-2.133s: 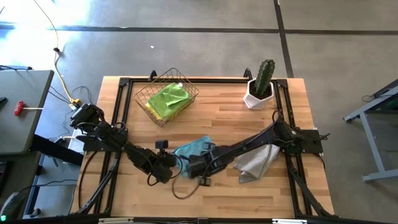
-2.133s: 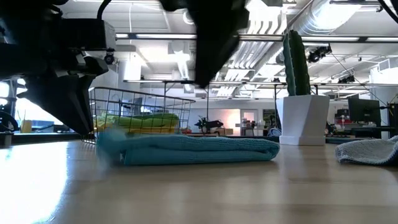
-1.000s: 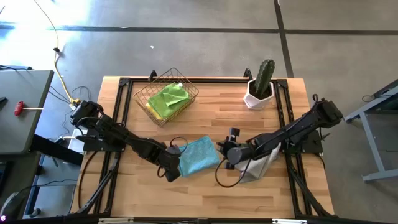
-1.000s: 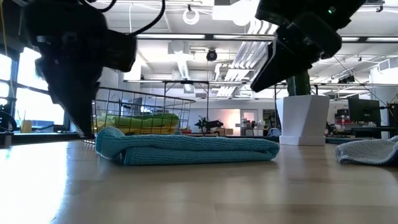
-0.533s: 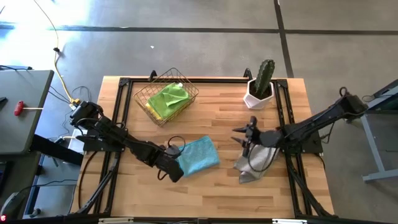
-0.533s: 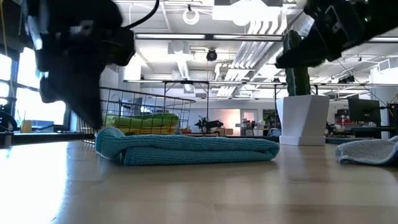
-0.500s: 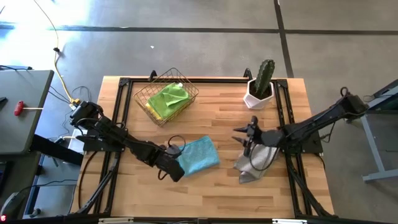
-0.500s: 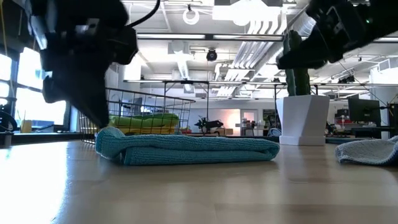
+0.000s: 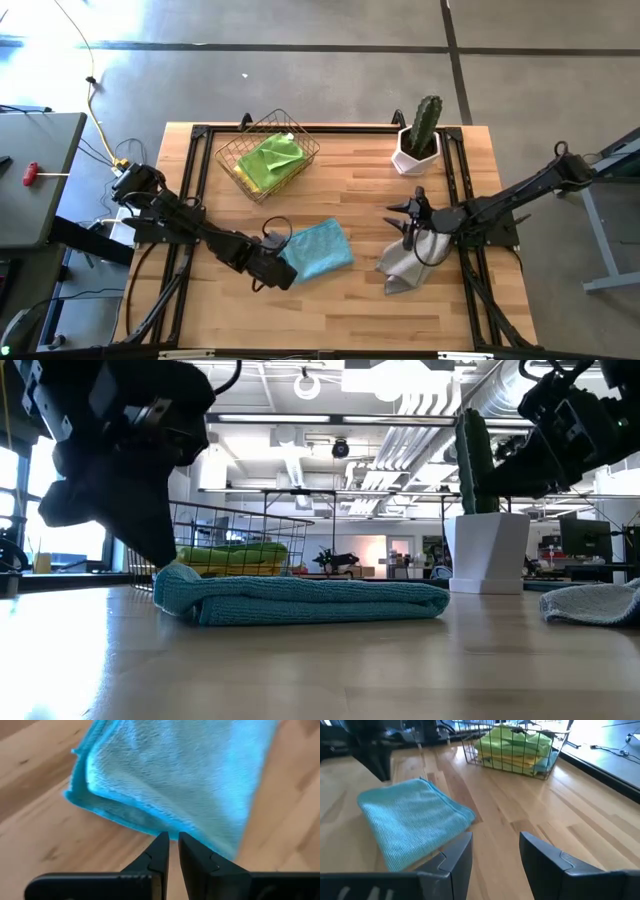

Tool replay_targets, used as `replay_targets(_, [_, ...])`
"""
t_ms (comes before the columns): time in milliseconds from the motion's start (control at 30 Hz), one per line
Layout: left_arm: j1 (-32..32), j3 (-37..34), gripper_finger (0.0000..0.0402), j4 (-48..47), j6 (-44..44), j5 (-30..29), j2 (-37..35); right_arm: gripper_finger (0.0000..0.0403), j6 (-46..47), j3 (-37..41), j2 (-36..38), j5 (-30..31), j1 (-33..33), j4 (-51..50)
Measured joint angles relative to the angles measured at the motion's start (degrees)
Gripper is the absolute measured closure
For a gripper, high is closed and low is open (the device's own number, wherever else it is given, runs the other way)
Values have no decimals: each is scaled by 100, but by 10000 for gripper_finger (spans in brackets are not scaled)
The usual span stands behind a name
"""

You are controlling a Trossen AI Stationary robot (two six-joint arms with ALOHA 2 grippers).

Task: Fold microfiber towels
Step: Put the folded light blue microfiber towel into the wire basket

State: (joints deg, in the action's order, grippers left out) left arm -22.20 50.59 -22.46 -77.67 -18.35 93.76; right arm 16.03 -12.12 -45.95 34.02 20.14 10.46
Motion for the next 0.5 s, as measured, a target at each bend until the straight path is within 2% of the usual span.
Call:
replay_targets(267, [-408, 0, 369, 629, -123, -169, 0, 249, 0, 0, -13, 0, -2, -208])
replay_targets(400, [-785, -1, 369, 306, -536, -853, -2, 249, 1, 0, -13, 0, 0, -211])
replay_targets(500, [-1035, -9, 362, -9, -1433, -1249, 0, 249, 0, 0, -13, 0, 0, -211])
